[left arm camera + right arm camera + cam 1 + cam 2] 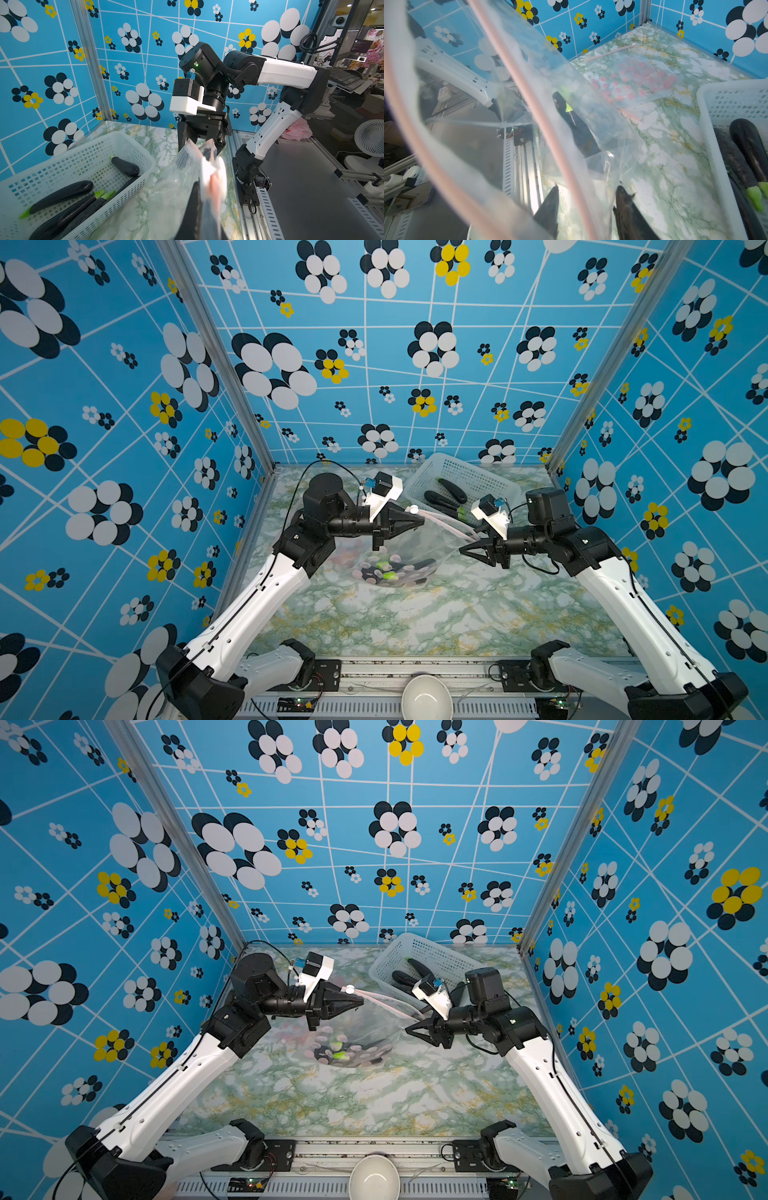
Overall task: Place the eggplant in a zip-top bag and seal the zipper
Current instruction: Adjust the zipper on the food storage bag.
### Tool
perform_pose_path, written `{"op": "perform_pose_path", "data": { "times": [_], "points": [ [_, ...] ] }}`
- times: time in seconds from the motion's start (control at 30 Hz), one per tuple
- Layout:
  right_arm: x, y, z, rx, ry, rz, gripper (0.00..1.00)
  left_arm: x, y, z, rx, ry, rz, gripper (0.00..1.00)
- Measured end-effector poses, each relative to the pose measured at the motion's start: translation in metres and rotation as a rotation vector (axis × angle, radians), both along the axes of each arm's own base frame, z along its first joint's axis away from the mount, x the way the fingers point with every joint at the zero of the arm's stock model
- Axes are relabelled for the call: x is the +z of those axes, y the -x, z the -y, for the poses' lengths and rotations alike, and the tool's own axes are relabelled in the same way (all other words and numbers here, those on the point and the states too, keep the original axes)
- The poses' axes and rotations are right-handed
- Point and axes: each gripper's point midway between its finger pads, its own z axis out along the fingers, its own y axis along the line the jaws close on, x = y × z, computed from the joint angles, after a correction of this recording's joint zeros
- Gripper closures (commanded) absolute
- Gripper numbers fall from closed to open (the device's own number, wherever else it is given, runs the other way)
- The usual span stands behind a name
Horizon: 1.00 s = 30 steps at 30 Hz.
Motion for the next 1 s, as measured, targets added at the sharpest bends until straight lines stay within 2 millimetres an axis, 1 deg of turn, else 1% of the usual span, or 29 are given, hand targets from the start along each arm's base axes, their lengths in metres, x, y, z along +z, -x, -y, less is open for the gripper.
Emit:
{"op": "perform_pose_path", "data": {
  "times": [0.07,0.1,0.13,0.17,0.27,0.37,0.43,0.47,0.5,0.57,0.63,0.73,0.77,0.8,0.83,0.93,1.0],
  "points": [
    [-0.004,-0.003,-0.001,0.008,0.016,-0.013,0.79,0.002,0.001,0.0,-0.002,0.006,-0.001,1.0],
    [-0.004,-0.005,-0.001,0.011,0.022,-0.013,0.89,0.001,0.001,0.0,-0.003,0.006,-0.001,1.0],
    [-0.003,-0.006,-0.001,0.013,0.026,-0.012,0.96,0.0,0.001,-0.001,0.0,0.005,-0.002,1.0],
    [-0.002,-0.007,-0.001,0.017,0.03,-0.003,1.0,-0.001,0.001,-0.002,0.003,0.004,-0.004,0.98],
    [0.005,-0.006,0.001,0.022,0.035,0.011,1.0,-0.006,0.0,-0.006,0.026,-0.003,-0.006,0.86],
    [0.019,-0.003,0.002,0.031,0.036,0.038,1.0,-0.018,-0.006,-0.012,0.061,-0.016,-0.021,0.69],
    [0.03,-0.001,0.003,0.036,0.032,0.063,1.0,-0.037,-0.012,-0.015,0.084,-0.038,-0.059,0.58],
    [0.035,0.0,0.003,0.038,0.032,0.071,1.0,-0.045,-0.015,-0.016,0.094,-0.048,-0.07,0.52],
    [0.039,0.001,0.003,0.04,0.032,0.083,1.0,-0.056,-0.017,-0.016,0.103,-0.062,-0.089,0.47],
    [0.047,0.003,0.004,0.042,0.032,0.096,1.0,-0.078,-0.019,-0.017,0.115,-0.089,-0.138,0.44],
    [0.055,0.006,0.006,0.042,0.032,0.104,1.0,-0.1,-0.019,-0.018,0.122,-0.113,-0.187,0.44],
    [0.063,0.008,0.007,0.037,0.032,0.111,1.0,-0.126,-0.02,-0.019,0.142,-0.133,-0.231,0.43],
    [0.065,0.008,0.007,0.032,0.032,0.11,1.0,-0.132,-0.021,-0.02,0.15,-0.136,-0.244,0.39],
    [0.066,0.007,0.008,0.024,0.034,0.106,1.0,-0.138,-0.022,-0.02,0.159,-0.138,-0.247,0.32],
    [0.067,0.006,0.009,0.012,0.036,0.099,1.0,-0.145,-0.022,-0.021,0.169,-0.14,-0.256,0.29],
    [0.071,0.003,0.01,-0.022,0.035,0.076,1.0,-0.16,-0.023,-0.022,0.195,-0.143,-0.264,0.25],
    [0.074,0.001,0.011,-0.051,0.033,0.06,1.0,-0.17,-0.023,-0.023,0.21,-0.145,-0.269,0.25]
  ]
}}
